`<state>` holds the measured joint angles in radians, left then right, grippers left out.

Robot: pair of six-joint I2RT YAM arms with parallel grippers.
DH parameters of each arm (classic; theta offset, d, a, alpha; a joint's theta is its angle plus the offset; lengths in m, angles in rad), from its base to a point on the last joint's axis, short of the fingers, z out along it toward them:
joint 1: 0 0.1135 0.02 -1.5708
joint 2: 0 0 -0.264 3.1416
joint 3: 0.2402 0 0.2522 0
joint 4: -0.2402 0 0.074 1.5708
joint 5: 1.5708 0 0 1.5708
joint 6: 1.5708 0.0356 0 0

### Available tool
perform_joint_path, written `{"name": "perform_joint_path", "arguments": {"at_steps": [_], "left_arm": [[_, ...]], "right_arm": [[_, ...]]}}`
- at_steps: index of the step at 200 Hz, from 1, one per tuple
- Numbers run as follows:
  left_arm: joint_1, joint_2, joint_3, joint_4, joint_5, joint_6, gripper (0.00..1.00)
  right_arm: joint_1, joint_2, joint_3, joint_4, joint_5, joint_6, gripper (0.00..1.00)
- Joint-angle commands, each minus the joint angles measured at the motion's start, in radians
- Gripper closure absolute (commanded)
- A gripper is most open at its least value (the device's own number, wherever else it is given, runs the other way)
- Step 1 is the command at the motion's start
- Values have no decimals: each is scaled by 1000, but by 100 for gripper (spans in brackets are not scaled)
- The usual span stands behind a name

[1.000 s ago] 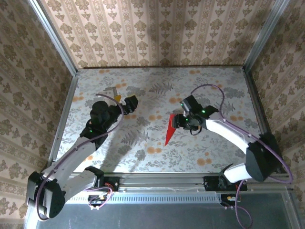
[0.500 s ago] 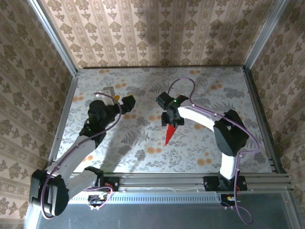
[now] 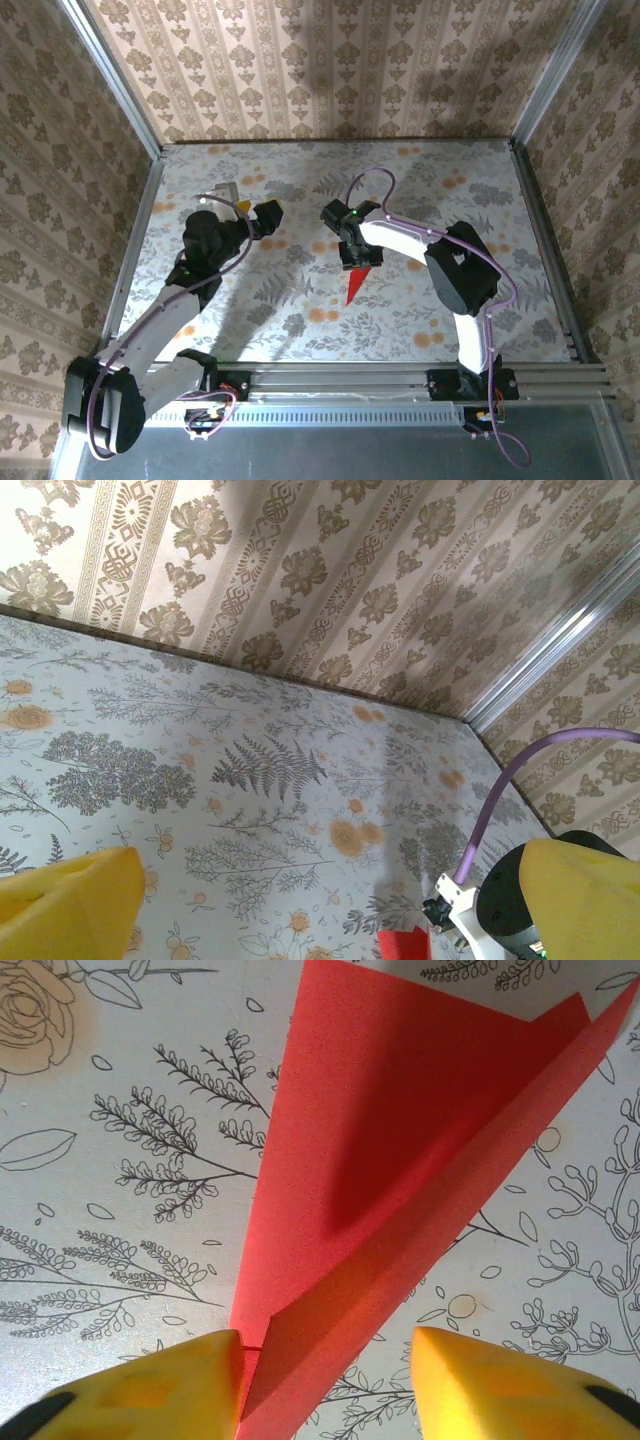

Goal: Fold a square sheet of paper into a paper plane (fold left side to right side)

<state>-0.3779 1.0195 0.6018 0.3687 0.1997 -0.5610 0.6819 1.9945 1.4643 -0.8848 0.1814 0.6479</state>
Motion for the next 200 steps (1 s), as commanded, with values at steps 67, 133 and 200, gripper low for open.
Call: {"name": "perform_joint_path", "arguments": {"at_steps": [67, 133, 200], "left_arm": [[11, -9, -10, 32, 17, -16, 2], [12, -12, -10, 30, 19, -17, 2], [14, -15, -11, 29, 20, -17, 2]], "right_arm": [[7, -131, -88, 8, 48, 13, 92], [-45, -360, -271, 262, -114, -17, 99], [-181, -424, -618, 732, -458, 48, 99]]}}
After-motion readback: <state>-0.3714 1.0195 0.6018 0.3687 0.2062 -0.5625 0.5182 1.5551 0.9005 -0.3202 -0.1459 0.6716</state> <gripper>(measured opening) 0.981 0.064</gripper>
